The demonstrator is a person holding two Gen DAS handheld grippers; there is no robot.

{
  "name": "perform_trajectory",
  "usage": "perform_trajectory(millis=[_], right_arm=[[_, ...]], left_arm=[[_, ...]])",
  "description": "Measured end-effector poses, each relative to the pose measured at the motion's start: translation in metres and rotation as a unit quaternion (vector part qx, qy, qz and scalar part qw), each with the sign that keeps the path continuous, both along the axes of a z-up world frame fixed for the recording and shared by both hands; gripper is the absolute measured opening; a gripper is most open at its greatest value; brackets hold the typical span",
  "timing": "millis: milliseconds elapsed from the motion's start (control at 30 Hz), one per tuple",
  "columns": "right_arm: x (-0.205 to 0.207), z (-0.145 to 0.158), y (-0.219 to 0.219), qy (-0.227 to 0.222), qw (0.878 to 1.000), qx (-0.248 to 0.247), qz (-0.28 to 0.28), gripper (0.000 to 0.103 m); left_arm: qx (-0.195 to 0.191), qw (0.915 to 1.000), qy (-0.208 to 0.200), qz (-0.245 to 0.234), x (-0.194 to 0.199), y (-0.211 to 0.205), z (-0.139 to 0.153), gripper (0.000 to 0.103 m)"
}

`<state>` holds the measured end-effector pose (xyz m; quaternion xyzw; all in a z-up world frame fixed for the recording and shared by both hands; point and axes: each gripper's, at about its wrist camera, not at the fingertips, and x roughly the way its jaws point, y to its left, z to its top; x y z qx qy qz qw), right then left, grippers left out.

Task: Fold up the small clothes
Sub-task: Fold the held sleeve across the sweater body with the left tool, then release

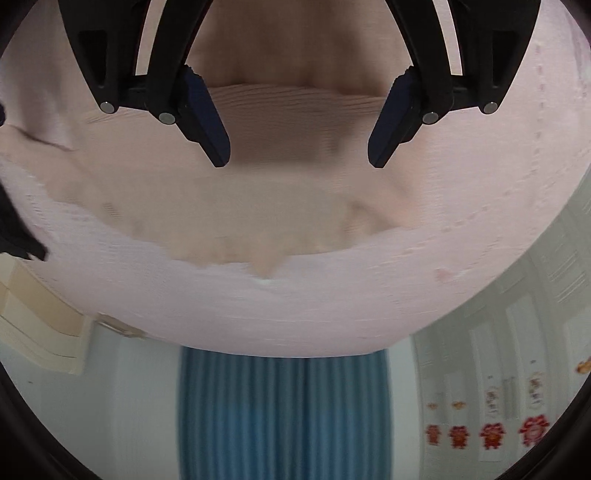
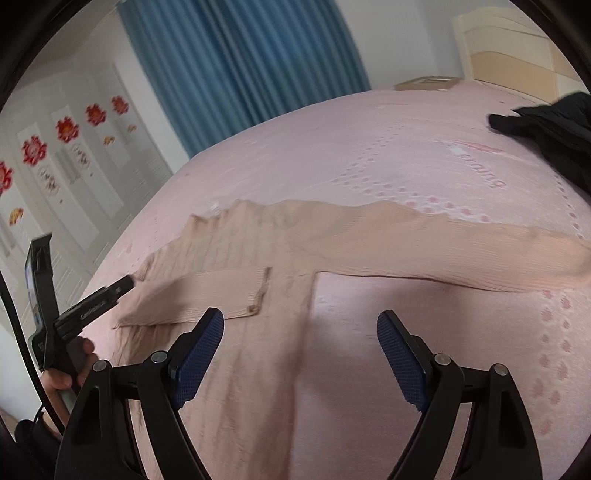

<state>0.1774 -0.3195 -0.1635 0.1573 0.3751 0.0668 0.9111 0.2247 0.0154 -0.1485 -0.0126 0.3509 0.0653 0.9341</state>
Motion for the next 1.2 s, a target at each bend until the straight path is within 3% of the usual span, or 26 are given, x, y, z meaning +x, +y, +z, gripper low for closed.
perform_trajectory(millis=[67, 133, 267, 433, 533, 600, 633, 667, 833, 933, 1000, 1100, 1200], right_arm=[[0.012, -0.004, 0.016, 0.013, 1.000, 0.008, 0.021, 0.064], [0.026, -0.010, 0.031, 0.030, 0.999, 0.006, 0.040, 0.057], [0.061, -0.022, 0.056, 0.054, 0.996, -0.009, 0.066, 0.053], [0.111, -0.048, 0.072, 0.101, 0.992, -0.012, 0.080, 0.049], [0.135, -0.066, 0.086, 0.137, 0.986, -0.044, 0.083, 0.045], [0.140, -0.064, 0.094, 0.116, 0.987, -0.068, 0.086, 0.026], [0.145, -0.063, 0.100, 0.115, 0.985, -0.069, 0.105, 0.010], [0.146, -0.062, 0.102, 0.109, 0.985, -0.069, 0.110, 0.007], [0.147, -0.027, 0.095, 0.019, 0.992, -0.058, 0.113, 0.006], [0.143, -0.006, 0.066, -0.018, 0.996, -0.059, 0.068, 0.006], [0.141, -0.008, 0.047, -0.017, 0.996, -0.076, 0.037, 0.006], [0.146, -0.033, 0.028, 0.037, 0.998, -0.038, 0.032, 0.006], [0.147, -0.058, 0.033, 0.073, 0.994, -0.078, 0.033, 0.009]], left_arm=[[0.000, 0.9996, 0.012, 0.025, -0.004, 0.033, -0.011, 0.076], [-0.010, 0.9992, 0.027, 0.027, -0.008, 0.058, -0.021, 0.076], [-0.019, 0.9990, 0.037, 0.018, -0.009, 0.085, -0.034, 0.076], [-0.080, 0.9955, 0.050, 0.010, -0.006, 0.110, -0.050, 0.076], [-0.100, 0.9933, 0.059, 0.005, -0.005, 0.117, -0.062, 0.076], [-0.110, 0.9924, 0.055, 0.004, -0.009, 0.118, -0.064, 0.077], [-0.115, 0.9920, 0.051, 0.002, -0.011, 0.118, -0.063, 0.077], [-0.118, 0.9917, 0.052, 0.002, -0.011, 0.118, -0.063, 0.077], [-0.117, 0.9920, 0.046, -0.001, -0.013, 0.116, -0.060, 0.077], [-0.114, 0.9925, 0.043, -0.009, -0.014, 0.113, -0.058, 0.077], [-0.106, 0.9933, 0.042, -0.018, -0.014, 0.106, -0.054, 0.077], [-0.096, 0.9940, 0.042, -0.033, -0.010, 0.093, -0.050, 0.077], [-0.074, 0.9953, 0.041, -0.046, -0.004, 0.076, -0.043, 0.077]])
